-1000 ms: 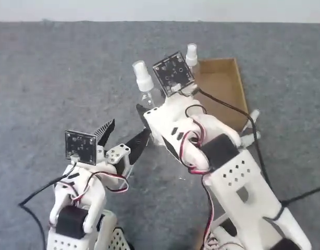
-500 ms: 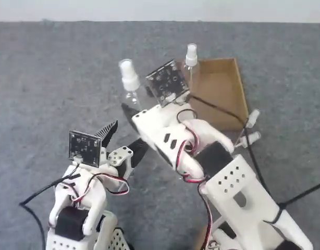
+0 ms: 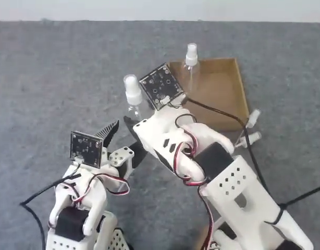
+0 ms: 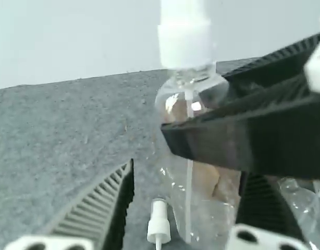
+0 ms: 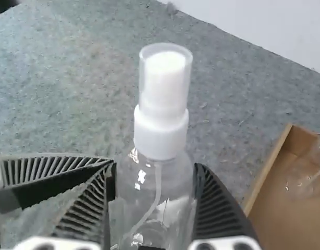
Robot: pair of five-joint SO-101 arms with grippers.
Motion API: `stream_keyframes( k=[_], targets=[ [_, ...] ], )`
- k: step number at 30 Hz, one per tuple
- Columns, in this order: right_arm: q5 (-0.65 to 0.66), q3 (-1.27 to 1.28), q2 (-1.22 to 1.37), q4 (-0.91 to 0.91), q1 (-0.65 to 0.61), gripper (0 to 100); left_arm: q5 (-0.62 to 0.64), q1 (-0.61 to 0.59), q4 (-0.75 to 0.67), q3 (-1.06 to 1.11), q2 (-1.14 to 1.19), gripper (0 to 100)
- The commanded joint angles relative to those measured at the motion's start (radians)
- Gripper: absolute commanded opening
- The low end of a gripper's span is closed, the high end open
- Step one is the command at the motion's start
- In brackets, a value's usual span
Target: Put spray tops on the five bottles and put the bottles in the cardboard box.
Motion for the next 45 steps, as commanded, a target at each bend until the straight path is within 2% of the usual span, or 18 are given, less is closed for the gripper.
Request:
stream_keyframes(
  k=[1,5,9,19,25,32,39,45],
  targets=[
    [-0.005,-0.068,-0.119,0.027,-0.002,0.6,-0.008,-0.002,-0.025,-0.002,-0.006,29],
    [0.002,-0.066,-0.162,0.028,-0.001,0.6,-0.008,-0.002,-0.025,-0.002,-0.008,29],
    [0.072,-0.069,-0.162,0.041,0.036,0.6,-0.008,-0.002,-0.023,-0.002,-0.009,29],
    [0.215,-0.161,-0.054,0.016,0.513,0.6,-0.008,-0.002,-0.023,-0.001,-0.009,29],
    [0.213,-0.164,0.173,-0.162,0.673,0.6,-0.008,-0.003,-0.025,0.01,-0.011,29],
    [0.213,-0.166,0.423,-0.414,0.716,0.6,-0.009,-0.005,-0.029,0.024,-0.011,27],
    [0.213,-0.262,0.627,-0.575,0.727,0.6,-0.006,-0.098,-0.074,0.027,-0.011,0],
    [0.193,-0.423,0.82,-0.601,0.722,0.6,-0.003,-0.109,-0.072,0.027,-0.011,1]
  ],
)
